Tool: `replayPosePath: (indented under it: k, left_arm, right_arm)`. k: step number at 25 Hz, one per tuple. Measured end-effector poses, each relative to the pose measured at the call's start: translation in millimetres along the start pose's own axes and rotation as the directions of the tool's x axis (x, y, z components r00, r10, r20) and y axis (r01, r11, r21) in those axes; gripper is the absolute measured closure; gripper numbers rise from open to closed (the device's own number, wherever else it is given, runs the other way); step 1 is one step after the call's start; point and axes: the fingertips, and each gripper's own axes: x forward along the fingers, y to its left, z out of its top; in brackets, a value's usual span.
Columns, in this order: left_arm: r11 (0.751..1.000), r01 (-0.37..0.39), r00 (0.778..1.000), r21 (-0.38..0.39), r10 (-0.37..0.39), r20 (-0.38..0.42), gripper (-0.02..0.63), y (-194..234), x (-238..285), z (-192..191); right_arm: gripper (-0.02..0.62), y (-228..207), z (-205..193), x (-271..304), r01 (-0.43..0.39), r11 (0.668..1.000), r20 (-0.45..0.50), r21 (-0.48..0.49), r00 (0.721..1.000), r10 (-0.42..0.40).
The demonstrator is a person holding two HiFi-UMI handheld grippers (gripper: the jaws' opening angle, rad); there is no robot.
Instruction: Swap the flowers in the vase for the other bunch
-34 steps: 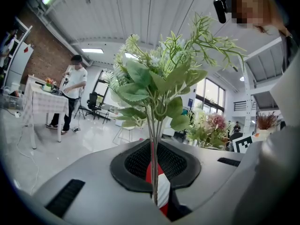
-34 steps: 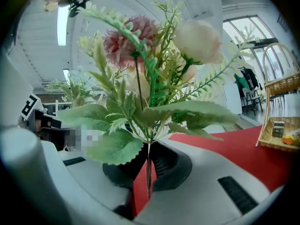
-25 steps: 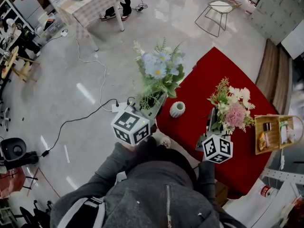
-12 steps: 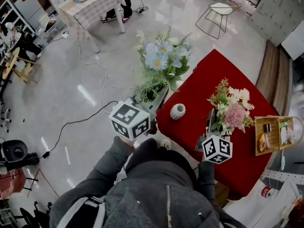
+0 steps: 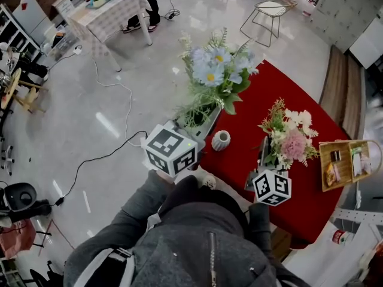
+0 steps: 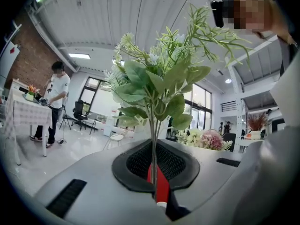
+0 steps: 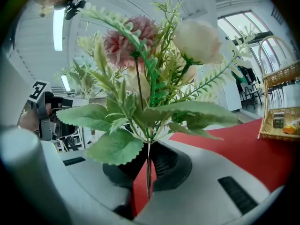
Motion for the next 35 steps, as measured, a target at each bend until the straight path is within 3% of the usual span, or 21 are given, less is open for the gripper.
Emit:
replayPosePath:
  k: [12, 19, 35]
  left_arm:
    - [0.999, 0.043, 0.999, -0.002, -0.043, 0.017, 0.589, -18, 16, 8]
    - [0.998, 0.067, 0.998, -0.008, -0.067, 0.005, 0.589, -20, 23, -13]
    - [0.999, 0.037, 0.997, -0.021, -0.038, -0.068, 0.589, -16, 30, -78]
  right_arm:
    - [0.568, -1, -3, 0, -0.003, 1.0, -0.001, 0.014, 1.0, 0.003]
    - [0.568, -3, -4, 1, 0.004, 1.0, -0.009, 0.014, 1.0, -0.004]
    - [0.568, -8, -8, -2, -0.01, 1.0, -0.031, 0.007, 0.999, 0.01]
